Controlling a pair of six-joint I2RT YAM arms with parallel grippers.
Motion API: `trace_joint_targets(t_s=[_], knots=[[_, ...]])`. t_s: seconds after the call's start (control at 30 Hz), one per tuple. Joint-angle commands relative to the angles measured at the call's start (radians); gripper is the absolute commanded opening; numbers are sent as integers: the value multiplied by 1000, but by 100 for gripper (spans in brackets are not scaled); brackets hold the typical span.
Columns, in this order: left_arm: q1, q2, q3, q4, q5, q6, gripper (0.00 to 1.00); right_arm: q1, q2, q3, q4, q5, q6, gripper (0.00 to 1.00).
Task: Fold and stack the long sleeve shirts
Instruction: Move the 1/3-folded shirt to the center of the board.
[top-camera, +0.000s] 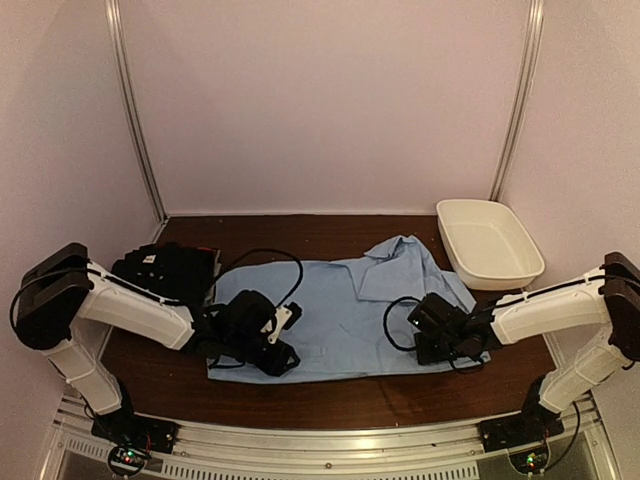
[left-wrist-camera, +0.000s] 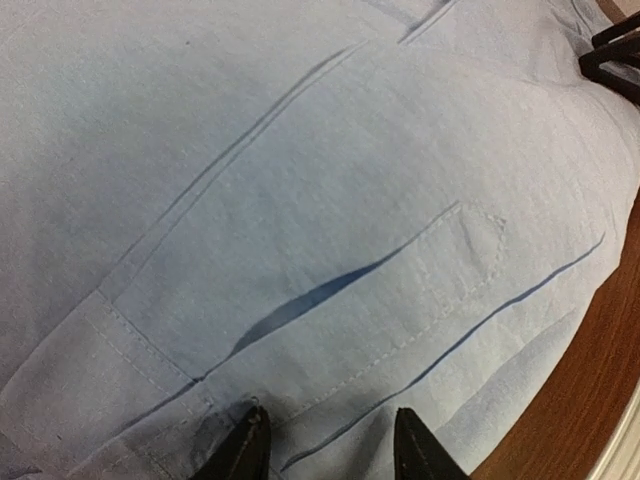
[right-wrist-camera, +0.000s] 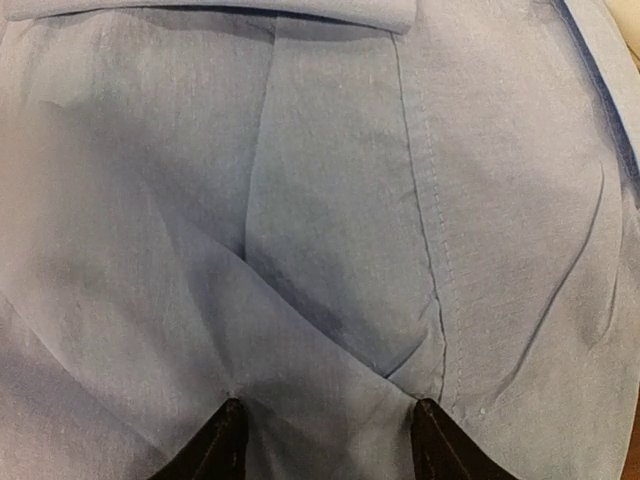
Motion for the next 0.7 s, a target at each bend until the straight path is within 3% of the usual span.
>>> trace_joint_targets(t_s=[0.0, 0.37, 0.67], knots=[[-83, 16, -18, -217, -148, 22, 44, 64, 3, 8, -189, 48, 96, 56], [-218, -5, -33, -395, -248, -58, 44, 162, -7, 34, -405, 44, 255, 57], [-238, -70, 61, -420, -311, -13, 56, 193, -145, 134, -437, 75, 239, 60]])
